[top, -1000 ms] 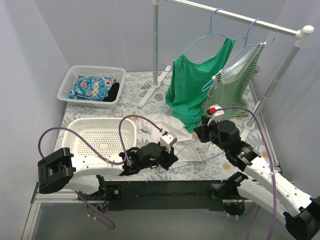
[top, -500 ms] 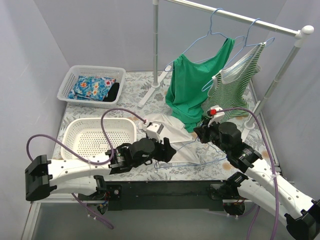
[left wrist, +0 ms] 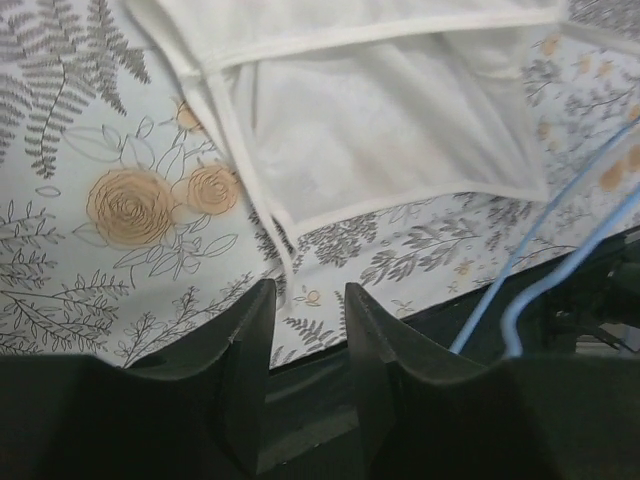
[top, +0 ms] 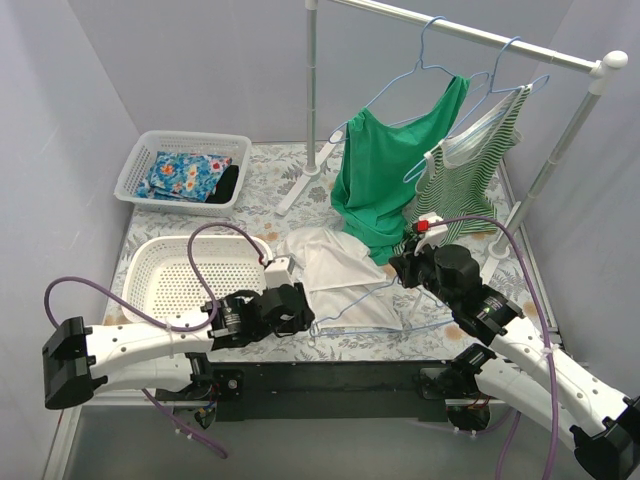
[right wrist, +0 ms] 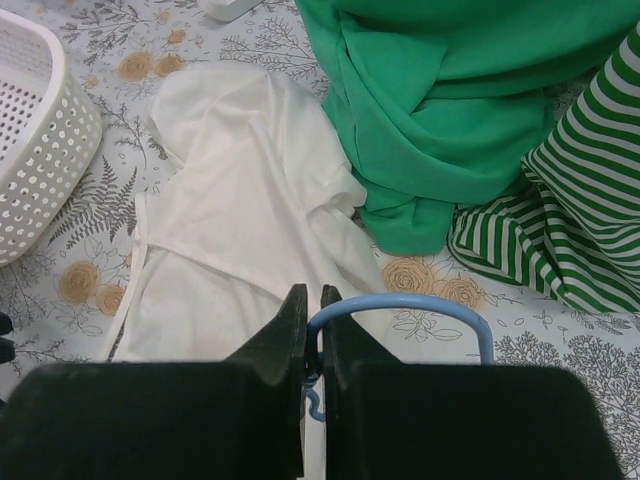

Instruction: Place the tank top on the hanger

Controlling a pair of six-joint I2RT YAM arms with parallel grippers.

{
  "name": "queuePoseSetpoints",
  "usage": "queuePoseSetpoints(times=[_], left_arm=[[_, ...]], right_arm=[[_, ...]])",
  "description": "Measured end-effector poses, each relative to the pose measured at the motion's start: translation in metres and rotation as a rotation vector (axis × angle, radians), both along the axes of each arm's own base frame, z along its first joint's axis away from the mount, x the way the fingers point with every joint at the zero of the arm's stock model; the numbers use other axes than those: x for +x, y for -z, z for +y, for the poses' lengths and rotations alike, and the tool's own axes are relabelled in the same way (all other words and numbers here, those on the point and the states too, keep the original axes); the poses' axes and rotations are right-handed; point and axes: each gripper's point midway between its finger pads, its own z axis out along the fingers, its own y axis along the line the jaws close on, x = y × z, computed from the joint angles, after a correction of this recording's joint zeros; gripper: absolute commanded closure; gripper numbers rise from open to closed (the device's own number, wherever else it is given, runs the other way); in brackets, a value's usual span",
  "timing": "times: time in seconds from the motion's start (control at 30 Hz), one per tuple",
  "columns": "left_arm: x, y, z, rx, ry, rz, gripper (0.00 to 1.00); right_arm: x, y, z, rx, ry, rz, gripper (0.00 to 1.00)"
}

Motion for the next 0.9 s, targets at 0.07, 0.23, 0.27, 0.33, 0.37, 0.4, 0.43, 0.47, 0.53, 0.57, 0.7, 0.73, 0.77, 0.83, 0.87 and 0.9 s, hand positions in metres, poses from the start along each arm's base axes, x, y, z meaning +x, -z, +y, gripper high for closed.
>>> queuePoseSetpoints(times=[0.07,0.23,0.27,0.33,0.37,0.4,0.43,0.47,0.53,0.57,0.7,0.73,0.77,0.83,0.87,0.9], left_arm=[[-0.006,0.021,0.005,0.036,-0.001,0.045,0.67],[-0.016,0.058,0.006,0.089,0.014,0.124,0.67],[-0.017,0.060,0.004,0.088,0.018,0.129,0.67],[-0.017,0.064,-0.002,0.082,0.025,0.135,0.68],[-0.016,0.065,-0.005,0.079,0.029,0.136,0.68],[-0.016,0.067,-0.006,0.079,0.031,0.139,0.69],[-0.016,0.069,-0.008,0.080,0.031,0.140,0.69],[-0.015,0.071,-0.010,0.081,0.033,0.141,0.70],[-0.015,0.076,-0.012,0.090,0.034,0.145,0.70],[-0.014,0.079,-0.012,0.094,0.034,0.146,0.70],[-0.012,0.085,-0.016,0.096,0.033,0.147,0.75],[-0.012,0.084,-0.017,0.093,0.033,0.145,0.79],[-0.011,0.084,-0.018,0.089,0.031,0.143,0.82],[-0.009,0.082,-0.021,0.076,0.031,0.136,0.90],[-0.008,0.081,-0.022,0.072,0.031,0.134,0.94],[-0.008,0.081,-0.022,0.069,0.032,0.132,0.96]], right_arm=[[-0.001,0.002,-0.001,-0.005,0.001,0.005,0.99],[-0.001,0.004,-0.002,-0.014,0.008,0.010,0.99],[-0.001,0.004,-0.002,-0.015,0.009,0.010,0.99],[-0.001,0.004,-0.003,-0.015,0.011,0.010,0.99],[-0.001,0.004,-0.003,-0.017,0.015,0.009,0.99],[-0.001,0.004,-0.004,-0.019,0.016,0.010,0.99],[-0.001,0.004,-0.004,-0.020,0.018,0.011,0.99],[-0.001,0.004,-0.005,-0.020,0.020,0.010,0.99],[-0.001,0.004,-0.005,-0.020,0.020,0.009,0.99],[-0.001,0.004,-0.005,-0.019,0.020,0.008,0.99],[-0.001,0.003,-0.006,-0.017,0.024,0.004,0.99],[-0.001,0.002,-0.006,-0.017,0.024,0.003,0.99],[-0.001,0.002,-0.006,-0.017,0.025,0.003,0.99],[-0.001,0.002,-0.006,-0.017,0.028,0.001,0.99],[-0.001,0.002,-0.006,-0.017,0.028,0.001,0.99],[-0.001,0.002,-0.007,-0.017,0.029,0.001,0.99]])
